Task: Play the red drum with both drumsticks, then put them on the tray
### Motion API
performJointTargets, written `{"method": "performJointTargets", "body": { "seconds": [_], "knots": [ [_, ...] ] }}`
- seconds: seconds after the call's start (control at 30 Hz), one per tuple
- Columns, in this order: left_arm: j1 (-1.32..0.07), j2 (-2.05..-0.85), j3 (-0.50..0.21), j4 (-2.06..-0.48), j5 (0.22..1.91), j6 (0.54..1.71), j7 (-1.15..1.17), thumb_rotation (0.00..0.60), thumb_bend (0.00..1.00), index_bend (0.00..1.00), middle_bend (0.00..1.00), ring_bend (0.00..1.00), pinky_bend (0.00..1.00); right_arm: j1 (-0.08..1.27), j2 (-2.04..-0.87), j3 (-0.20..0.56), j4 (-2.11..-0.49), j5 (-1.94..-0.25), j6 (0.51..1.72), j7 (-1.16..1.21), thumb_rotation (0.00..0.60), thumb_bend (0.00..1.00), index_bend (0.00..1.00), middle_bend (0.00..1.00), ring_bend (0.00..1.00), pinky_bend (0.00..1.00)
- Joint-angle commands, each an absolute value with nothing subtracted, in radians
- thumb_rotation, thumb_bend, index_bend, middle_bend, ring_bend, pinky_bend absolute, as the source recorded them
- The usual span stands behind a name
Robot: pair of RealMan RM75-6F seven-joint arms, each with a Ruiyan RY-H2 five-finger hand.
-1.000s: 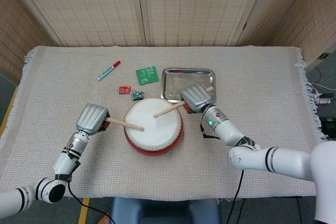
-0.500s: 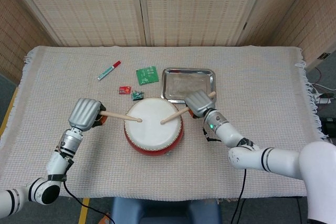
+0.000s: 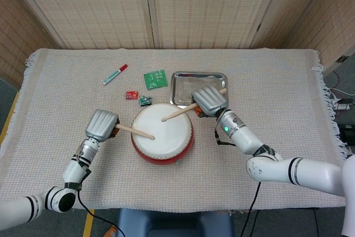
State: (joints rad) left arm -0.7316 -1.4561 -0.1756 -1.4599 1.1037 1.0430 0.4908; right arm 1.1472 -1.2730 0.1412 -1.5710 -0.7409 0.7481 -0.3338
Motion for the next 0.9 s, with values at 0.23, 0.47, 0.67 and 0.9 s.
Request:
{"method": "performJointTargets", "body": {
  "seconds": [0.23, 0.47, 0.67, 0.9],
  "knots": [
    [-0.69, -1.325, -0.229, -1.617, 1.136, 1.116, 0.381, 0.6, 0.42, 1.0, 1.0, 1.0, 1.0, 1.197, -1.417, 0.015, -1.4, -0.65, 0.683, -0.502, 0.6, 0.56, 1.0, 1.0, 1.0, 1.0],
    [-0.714, -1.368, -0.199, -1.578, 1.115, 1.057, 0.408, 0.6, 0.42, 1.0, 1.0, 1.0, 1.0, 1.172, -1.371, 0.106, -1.478, -0.711, 0.78, -0.429, 0.6, 0.56, 1.0, 1.0, 1.0, 1.0],
    [-0.749, -1.471, -0.17, -1.466, 1.081, 1.024, 0.498, 0.6, 0.42, 1.0, 1.0, 1.0, 1.0, 1.134, -1.281, 0.144, -1.575, -0.774, 0.801, -0.368, 0.6, 0.56, 1.0, 1.0, 1.0, 1.0],
    [-0.723, -1.406, -0.208, -1.542, 1.086, 1.092, 0.465, 0.6, 0.42, 1.0, 1.0, 1.0, 1.0, 1.138, -1.325, 0.106, -1.501, -0.745, 0.742, -0.399, 0.6, 0.56, 1.0, 1.0, 1.0, 1.0]
  ]
}}
